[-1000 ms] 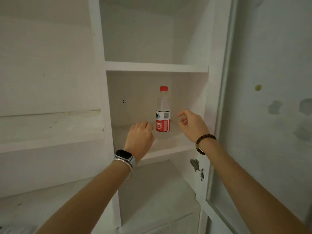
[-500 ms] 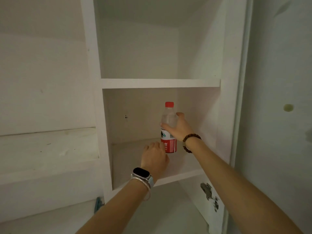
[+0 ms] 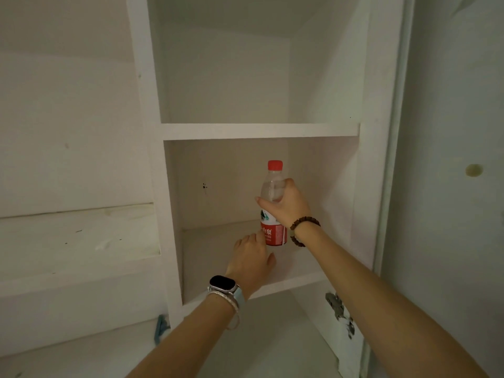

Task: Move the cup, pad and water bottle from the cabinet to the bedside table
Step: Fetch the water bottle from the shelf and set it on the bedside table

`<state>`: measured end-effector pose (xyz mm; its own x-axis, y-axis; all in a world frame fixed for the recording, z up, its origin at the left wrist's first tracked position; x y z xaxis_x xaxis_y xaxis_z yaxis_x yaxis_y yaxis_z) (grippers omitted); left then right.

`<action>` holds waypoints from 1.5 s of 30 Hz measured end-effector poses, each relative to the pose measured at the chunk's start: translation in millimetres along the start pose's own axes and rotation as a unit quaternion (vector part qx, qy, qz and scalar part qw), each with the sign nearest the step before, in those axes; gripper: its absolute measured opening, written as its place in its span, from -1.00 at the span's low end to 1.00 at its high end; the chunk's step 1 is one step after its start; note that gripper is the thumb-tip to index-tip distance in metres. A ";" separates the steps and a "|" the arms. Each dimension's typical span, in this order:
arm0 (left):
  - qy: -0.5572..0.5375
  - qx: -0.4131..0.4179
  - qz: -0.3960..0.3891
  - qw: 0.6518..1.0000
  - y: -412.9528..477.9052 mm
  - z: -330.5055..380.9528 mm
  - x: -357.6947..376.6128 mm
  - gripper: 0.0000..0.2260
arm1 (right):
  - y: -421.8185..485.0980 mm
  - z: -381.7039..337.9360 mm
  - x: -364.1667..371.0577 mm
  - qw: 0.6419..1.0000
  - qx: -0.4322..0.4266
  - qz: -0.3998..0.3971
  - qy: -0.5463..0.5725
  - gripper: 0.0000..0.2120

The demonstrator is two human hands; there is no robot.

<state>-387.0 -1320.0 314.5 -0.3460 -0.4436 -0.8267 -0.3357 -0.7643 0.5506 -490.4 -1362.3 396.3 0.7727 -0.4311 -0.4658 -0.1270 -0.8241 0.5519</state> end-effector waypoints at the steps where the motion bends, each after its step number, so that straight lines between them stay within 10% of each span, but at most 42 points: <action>1: -0.017 0.004 0.003 1.000 -2.9 0.9 -2.2 -0.66 | -3.2 -3.3 -2.6 1.000 -0.003 0.003 0.000 -0.41; 21: -0.096 -0.011 0.037 0.995 -173.4 42.0 -72.8 -0.35 | -135.9 -83.6 -32.3 0.993 -0.094 -0.037 0.069 -0.41; 45: 0.010 -0.341 0.008 0.940 -546.4 -14.0 -165.8 -0.32 | -448.7 -247.3 144.1 0.896 -0.187 -0.320 0.244 -0.39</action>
<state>-133.9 -835.4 149.1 -0.3274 -0.4613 -0.8246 0.3124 -0.8765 0.3663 -168.2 -963.8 252.5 0.8041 0.3738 -0.4623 0.5867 -0.6247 0.5153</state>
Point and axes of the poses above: each hand's wrist, its own y-axis towards the middle knuckle, its own x-axis out of the palm, z = x × y, the point moved 9 cm from there along y, towards the middle knuckle, and after that the axes turned 2 degrees about -z, right-handed, at the moved point
